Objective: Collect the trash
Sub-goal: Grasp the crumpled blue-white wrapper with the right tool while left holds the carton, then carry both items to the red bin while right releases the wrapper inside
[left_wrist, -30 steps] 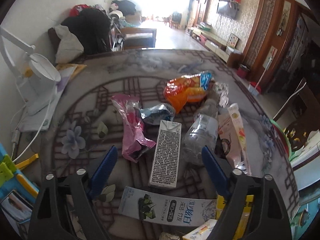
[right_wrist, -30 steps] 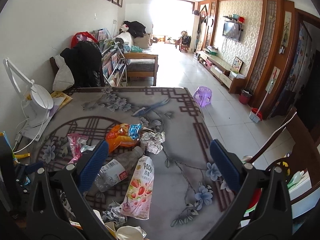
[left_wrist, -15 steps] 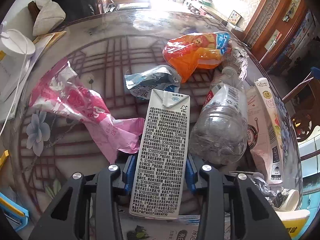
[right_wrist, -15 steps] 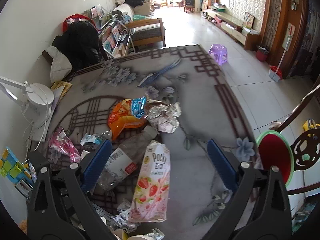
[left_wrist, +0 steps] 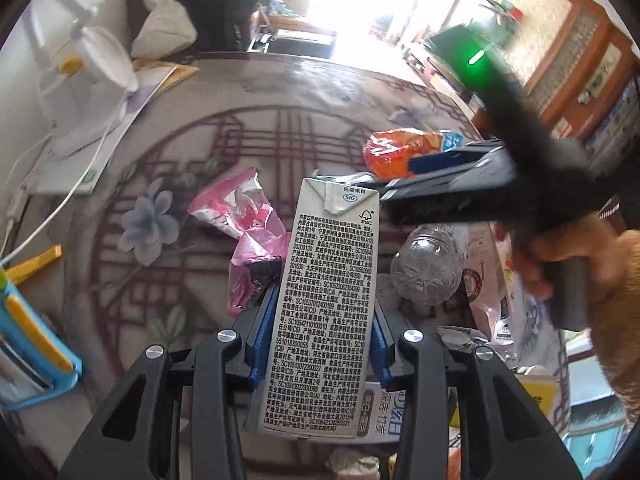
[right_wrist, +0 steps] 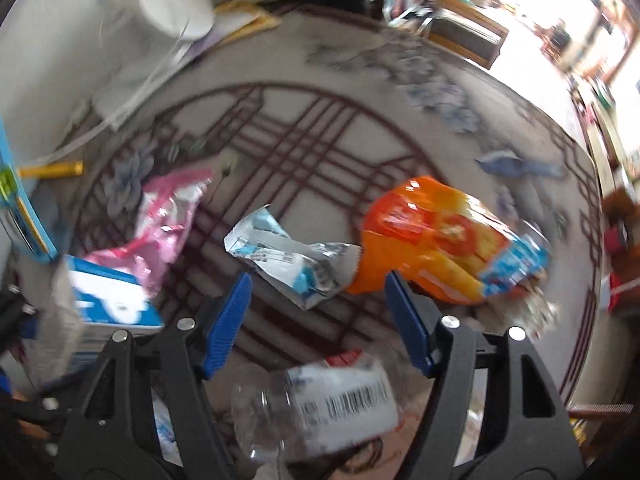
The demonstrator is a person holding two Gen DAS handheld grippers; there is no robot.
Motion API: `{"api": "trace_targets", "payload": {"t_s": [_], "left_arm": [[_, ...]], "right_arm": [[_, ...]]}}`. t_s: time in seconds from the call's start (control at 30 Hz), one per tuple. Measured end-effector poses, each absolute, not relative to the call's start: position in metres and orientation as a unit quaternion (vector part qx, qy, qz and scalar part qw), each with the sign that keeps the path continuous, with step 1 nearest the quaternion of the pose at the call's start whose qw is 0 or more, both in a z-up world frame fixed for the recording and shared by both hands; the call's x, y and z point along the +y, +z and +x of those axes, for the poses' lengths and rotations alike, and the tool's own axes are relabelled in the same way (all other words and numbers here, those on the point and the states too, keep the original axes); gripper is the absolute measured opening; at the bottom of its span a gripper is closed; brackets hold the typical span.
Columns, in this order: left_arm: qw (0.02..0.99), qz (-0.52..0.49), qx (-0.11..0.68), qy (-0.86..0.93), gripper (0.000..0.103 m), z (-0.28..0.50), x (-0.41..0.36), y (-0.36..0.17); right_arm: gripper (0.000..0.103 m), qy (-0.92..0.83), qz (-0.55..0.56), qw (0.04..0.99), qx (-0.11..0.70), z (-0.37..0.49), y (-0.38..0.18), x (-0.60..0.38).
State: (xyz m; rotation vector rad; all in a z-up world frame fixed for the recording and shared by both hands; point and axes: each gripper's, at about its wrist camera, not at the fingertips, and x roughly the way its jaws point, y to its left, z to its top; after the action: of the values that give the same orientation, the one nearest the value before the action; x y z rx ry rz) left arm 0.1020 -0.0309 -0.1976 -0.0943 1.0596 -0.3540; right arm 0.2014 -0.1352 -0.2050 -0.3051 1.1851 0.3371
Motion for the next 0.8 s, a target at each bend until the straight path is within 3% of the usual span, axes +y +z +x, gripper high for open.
{"api": "trace_targets", "payload": {"t_s": [0.07,0.1,0.17,0.3,0.6,0.67,0.8], "left_arm": [[0.846,-0.055,0.501,-0.171,0.037,0.101,-0.029,-0.195],[0.847,-0.060,0.499,-0.175,0.037,0.100,-0.028,-0.193],[0.847,-0.070,0.493,-0.188,0.038,0.099,-0.023,-0.188],[0.855,-0.063,0.477,-0.194,0.038,0.087,-0.019,-0.184],[0.855,-0.050,0.481,-0.188,0.039,0.072,-0.019,-0.185],[0.852,-0.053,0.484,-0.191,0.055,0.073,-0.020,-0.186],[0.848,-0.048,0.487,-0.205,0.057,0.080,-0.028,-0.190]], "right_arm": [[0.063,0.163,-0.155,0.799,0.558,0.205,-0.216,-0.126],[0.049,0.163,-0.157,0.794,0.564,0.207,-0.221,-0.123],[0.032,0.151,-0.153,0.792,0.571,0.207,-0.226,-0.123],[0.017,0.157,-0.105,0.812,0.552,0.192,-0.208,-0.133],[0.016,0.120,-0.028,0.853,0.508,0.128,-0.152,-0.169],[0.016,0.114,-0.010,0.856,0.505,0.115,-0.147,-0.175],[0.016,0.091,0.024,0.860,0.501,0.080,-0.139,-0.186]]}}
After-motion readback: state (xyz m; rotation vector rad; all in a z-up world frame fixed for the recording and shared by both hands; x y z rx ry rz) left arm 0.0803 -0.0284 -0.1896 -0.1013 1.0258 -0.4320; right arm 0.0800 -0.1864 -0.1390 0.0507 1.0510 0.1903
